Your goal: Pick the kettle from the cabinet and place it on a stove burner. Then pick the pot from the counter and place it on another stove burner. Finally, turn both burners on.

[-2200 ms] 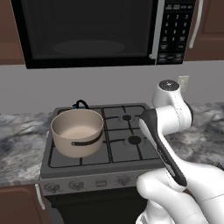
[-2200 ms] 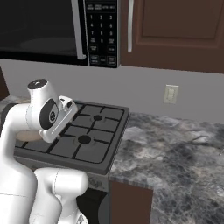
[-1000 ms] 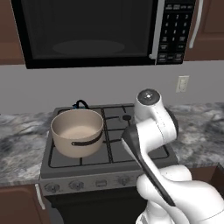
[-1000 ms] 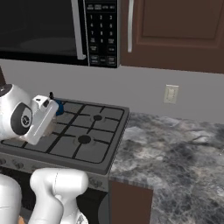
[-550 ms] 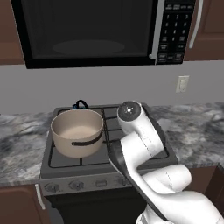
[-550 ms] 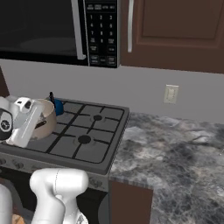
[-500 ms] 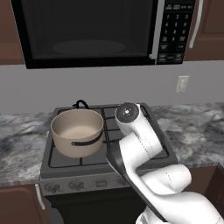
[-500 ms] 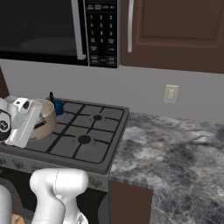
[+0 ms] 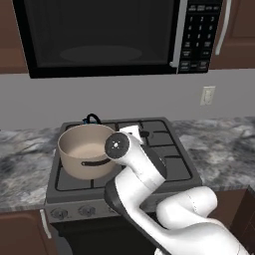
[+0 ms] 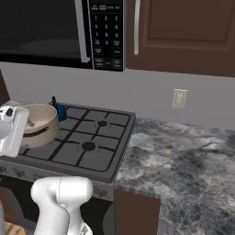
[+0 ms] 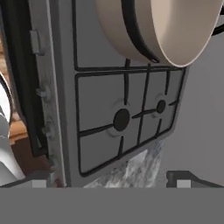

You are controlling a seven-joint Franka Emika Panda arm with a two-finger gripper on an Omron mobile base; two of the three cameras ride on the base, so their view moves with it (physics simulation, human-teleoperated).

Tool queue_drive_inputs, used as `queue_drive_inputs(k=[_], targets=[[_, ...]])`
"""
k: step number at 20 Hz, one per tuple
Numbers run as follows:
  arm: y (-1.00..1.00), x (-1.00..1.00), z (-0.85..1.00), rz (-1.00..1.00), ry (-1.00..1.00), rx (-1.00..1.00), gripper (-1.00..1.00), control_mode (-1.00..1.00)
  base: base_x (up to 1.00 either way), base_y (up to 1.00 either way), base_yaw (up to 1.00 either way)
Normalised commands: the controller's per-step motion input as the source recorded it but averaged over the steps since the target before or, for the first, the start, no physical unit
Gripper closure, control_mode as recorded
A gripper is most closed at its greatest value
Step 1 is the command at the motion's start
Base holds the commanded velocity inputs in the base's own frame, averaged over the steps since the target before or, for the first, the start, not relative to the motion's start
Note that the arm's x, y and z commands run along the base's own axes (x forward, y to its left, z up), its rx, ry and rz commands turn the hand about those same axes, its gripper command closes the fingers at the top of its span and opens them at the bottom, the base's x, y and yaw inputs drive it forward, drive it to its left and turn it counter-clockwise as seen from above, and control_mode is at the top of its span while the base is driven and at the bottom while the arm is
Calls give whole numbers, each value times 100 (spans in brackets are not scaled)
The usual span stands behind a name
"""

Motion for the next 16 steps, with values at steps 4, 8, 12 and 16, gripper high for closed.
queue_drive_inputs(k=[4, 8, 12, 16], targets=[[43, -1, -5, 3, 0, -13, -100, -100, 0, 0, 0], [42, -1, -10, 3, 0, -13, -100, -100, 0, 0, 0], [37, -1, -13, 4, 0, -14, -100, -100, 0, 0, 0], [31, -3, -21, 6, 0, -14, -100, -100, 0, 0, 0]])
